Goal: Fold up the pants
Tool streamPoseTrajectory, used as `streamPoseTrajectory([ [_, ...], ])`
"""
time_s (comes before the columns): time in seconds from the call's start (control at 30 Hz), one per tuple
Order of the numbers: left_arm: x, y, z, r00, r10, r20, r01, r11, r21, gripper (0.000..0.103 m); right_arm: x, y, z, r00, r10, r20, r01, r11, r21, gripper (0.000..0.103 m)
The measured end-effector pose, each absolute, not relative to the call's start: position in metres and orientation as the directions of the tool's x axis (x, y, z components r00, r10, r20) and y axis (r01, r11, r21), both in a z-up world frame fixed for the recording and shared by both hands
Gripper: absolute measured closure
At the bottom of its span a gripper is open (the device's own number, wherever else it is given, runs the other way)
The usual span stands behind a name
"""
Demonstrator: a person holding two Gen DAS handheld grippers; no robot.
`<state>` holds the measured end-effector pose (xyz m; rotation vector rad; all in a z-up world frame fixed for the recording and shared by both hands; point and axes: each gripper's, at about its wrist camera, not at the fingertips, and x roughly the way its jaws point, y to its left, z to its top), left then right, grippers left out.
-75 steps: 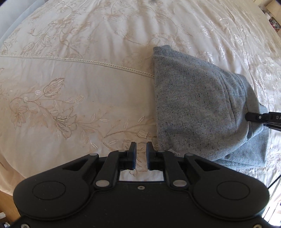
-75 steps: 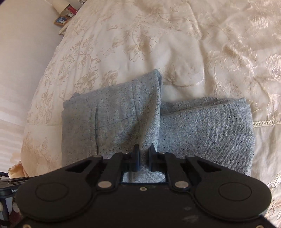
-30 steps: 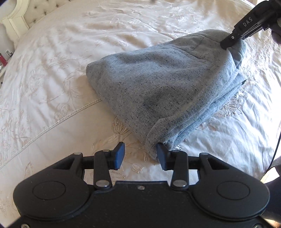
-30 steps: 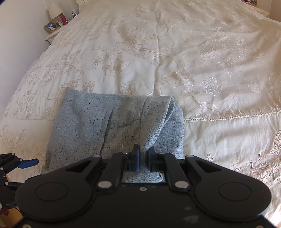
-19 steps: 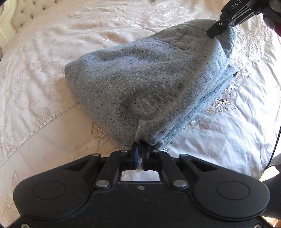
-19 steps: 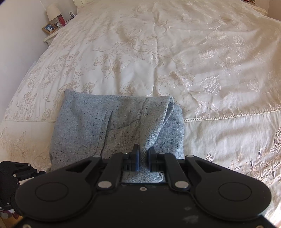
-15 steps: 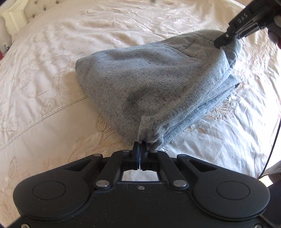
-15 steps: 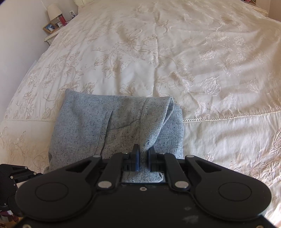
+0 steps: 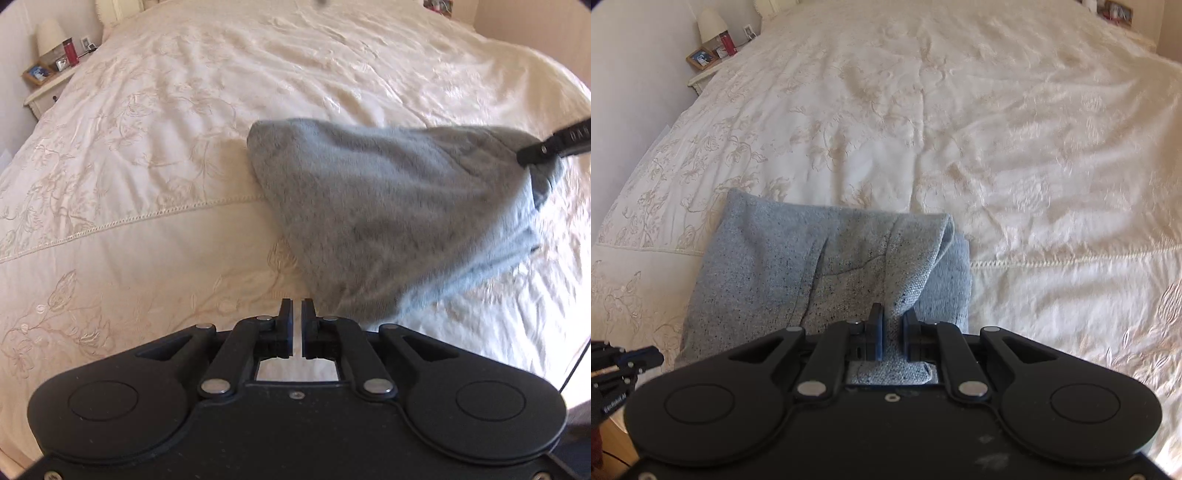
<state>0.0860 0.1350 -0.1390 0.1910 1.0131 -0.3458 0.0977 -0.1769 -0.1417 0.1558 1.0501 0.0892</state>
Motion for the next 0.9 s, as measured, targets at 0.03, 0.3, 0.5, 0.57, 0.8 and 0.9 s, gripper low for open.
streamPoseTrajectory([
  [0.03, 0.093, 0.131, -0.135, 0.490, -0.213, -0.845, 0.363, 0.931, -0.024, 0.095, 0.095, -0.174, -0.133, 0.529, 0.135, -0.838, -0.024, 0.989, 0.145, 0.093],
  [0.3, 0.107, 0.079, -0.157, 0.360, -0.289, -0.887, 0.485, 0.870, -0.087, 0.068, 0.095, -0.197, -0.183, 0.372, 0.087, -0.924, 0.103, 0.986, 0.134, 0.093],
  [0.5, 0.089, 0.092, -0.203, 0.196, -0.239, -0.951, 0.471, 0.874, -0.122, 0.074, 0.095, -0.196, -0.183, 0.370, 0.095, -0.924, 0.101, 0.985, 0.142, 0.093],
  [0.57, 0.088, 0.098, -0.204, 0.153, -0.224, -0.962, 0.455, 0.881, -0.133, 0.073, 0.095, -0.197, -0.179, 0.376, 0.100, -0.921, 0.101, 0.984, 0.149, 0.093],
  [0.8, 0.094, 0.119, -0.151, 0.306, -0.208, -0.929, 0.368, 0.926, -0.086, 0.074, 0.091, -0.193, -0.142, 0.492, -0.045, -0.869, 0.105, 0.994, 0.008, 0.090],
  [0.9, 0.112, 0.109, -0.128, 0.385, -0.269, -0.883, 0.343, 0.930, -0.134, 0.073, 0.098, -0.190, -0.129, 0.554, 0.018, -0.832, 0.066, 0.996, 0.065, 0.090],
])
